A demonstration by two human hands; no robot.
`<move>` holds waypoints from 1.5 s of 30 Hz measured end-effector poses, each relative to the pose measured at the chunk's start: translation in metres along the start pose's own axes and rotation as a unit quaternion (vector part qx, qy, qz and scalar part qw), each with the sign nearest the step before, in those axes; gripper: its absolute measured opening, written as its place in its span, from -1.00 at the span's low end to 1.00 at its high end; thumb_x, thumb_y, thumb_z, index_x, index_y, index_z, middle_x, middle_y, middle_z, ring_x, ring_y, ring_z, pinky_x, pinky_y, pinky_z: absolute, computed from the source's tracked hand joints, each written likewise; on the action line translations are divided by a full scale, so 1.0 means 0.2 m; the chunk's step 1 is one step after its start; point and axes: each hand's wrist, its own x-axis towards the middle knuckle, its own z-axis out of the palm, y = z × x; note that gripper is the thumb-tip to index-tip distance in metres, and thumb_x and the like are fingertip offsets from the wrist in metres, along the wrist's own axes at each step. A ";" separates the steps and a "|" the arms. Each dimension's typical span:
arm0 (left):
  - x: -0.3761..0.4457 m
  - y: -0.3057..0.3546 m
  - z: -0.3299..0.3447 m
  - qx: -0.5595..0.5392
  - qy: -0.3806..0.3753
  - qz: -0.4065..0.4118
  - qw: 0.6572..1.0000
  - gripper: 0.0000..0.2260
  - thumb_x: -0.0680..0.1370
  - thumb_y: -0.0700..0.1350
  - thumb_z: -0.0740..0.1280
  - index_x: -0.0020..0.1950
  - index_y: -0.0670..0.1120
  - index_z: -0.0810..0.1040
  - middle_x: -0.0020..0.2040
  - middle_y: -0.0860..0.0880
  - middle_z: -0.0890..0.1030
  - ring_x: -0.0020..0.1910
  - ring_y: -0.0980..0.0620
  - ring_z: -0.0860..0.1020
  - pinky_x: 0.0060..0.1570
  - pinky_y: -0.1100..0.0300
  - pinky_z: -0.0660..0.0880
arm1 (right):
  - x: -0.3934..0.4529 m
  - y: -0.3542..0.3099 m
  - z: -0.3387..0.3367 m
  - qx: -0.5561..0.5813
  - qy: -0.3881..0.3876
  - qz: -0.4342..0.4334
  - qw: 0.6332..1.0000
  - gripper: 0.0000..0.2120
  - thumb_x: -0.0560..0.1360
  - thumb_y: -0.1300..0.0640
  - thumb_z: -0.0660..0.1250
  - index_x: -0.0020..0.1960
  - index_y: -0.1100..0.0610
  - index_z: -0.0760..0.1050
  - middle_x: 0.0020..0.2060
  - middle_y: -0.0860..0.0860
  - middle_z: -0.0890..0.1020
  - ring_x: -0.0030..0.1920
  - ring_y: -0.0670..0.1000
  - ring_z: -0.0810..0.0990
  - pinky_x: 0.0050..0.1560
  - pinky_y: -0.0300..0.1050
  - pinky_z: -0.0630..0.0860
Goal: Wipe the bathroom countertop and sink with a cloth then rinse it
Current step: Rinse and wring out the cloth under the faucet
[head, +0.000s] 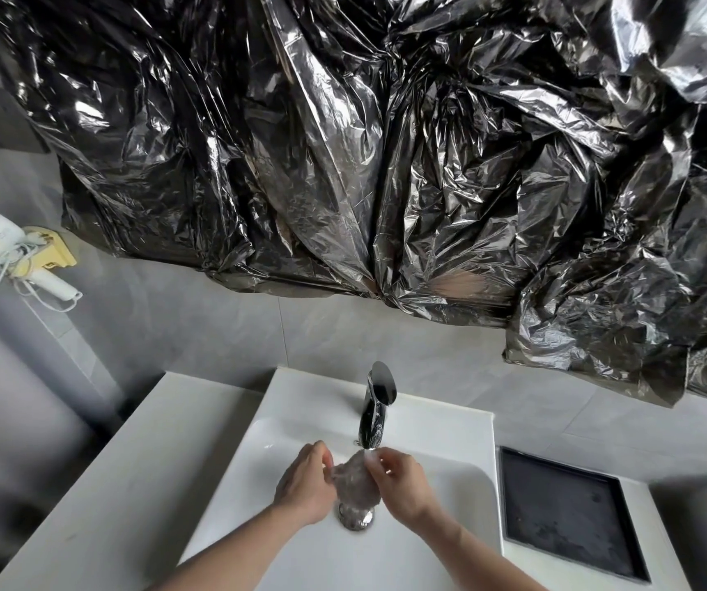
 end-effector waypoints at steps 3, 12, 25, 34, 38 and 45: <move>-0.01 0.01 0.02 -0.047 -0.062 0.017 0.997 -0.71 0.40 -0.05 0.29 0.07 0.14 0.33 0.11 0.20 0.48 0.04 0.10 0.53 -0.03 0.19 0.49 | 0.01 0.00 0.04 0.048 -0.019 0.028 0.998 -0.72 0.67 0.04 0.26 -0.17 0.04 0.62 -0.28 -0.12 0.71 -0.25 -0.18 0.63 -0.13 -0.16 0.58; 0.00 0.08 0.02 -0.291 -0.100 -0.053 0.950 -0.78 0.38 0.03 0.36 -0.06 -0.06 0.55 -0.13 0.02 0.69 -0.12 0.03 0.66 -0.07 0.11 0.61 | -0.02 -0.05 -0.01 0.171 -0.029 0.051 0.983 -0.75 0.63 0.10 0.35 -0.17 0.20 0.55 -0.34 -0.02 0.58 -0.32 -0.08 0.53 -0.25 -0.22 0.48; -0.02 0.17 -0.02 -0.557 -0.084 -0.143 0.814 -0.81 0.62 -0.32 0.19 0.18 -0.21 0.53 -0.06 -0.27 0.69 -0.02 -0.26 0.70 0.05 -0.06 0.64 | -0.04 -0.04 0.01 0.170 -0.097 0.096 0.976 -0.76 0.44 0.37 0.37 0.07 0.16 0.52 -0.24 -0.03 0.65 -0.21 -0.07 0.60 -0.16 -0.20 0.51; 0.00 0.03 -0.04 -0.292 -0.024 -0.041 0.955 -0.60 0.48 -0.22 0.34 0.25 0.12 0.46 0.22 0.05 0.50 0.01 0.02 0.64 -0.04 0.20 0.60 | -0.01 -0.16 -0.01 0.169 -0.089 0.093 0.977 -0.80 0.50 0.38 0.35 -0.04 0.18 0.72 -0.26 0.00 0.75 -0.46 -0.20 0.56 -0.42 -0.42 0.40; -0.02 0.02 0.00 -0.175 -0.095 0.050 0.979 -0.58 0.40 -0.22 0.32 0.12 0.25 0.54 0.08 0.17 0.63 0.01 0.16 0.61 0.03 0.28 0.55 | 0.00 -0.14 -0.03 0.187 -0.137 0.075 0.970 -0.82 0.49 0.28 0.38 0.00 0.17 0.74 -0.34 -0.06 0.72 -0.58 -0.12 0.34 -0.54 -0.32 0.28; -0.01 0.08 -0.02 -0.295 -0.027 -0.039 0.954 -0.95 0.52 -0.05 0.35 -0.09 0.05 0.60 -0.18 -0.02 0.71 -0.19 0.00 0.70 -0.24 0.07 0.60 | -0.03 -0.07 -0.01 0.260 -0.070 0.131 0.954 -0.63 0.41 0.30 0.45 0.16 0.22 0.44 -0.29 0.03 0.68 -0.32 -0.03 0.62 -0.33 -0.28 0.45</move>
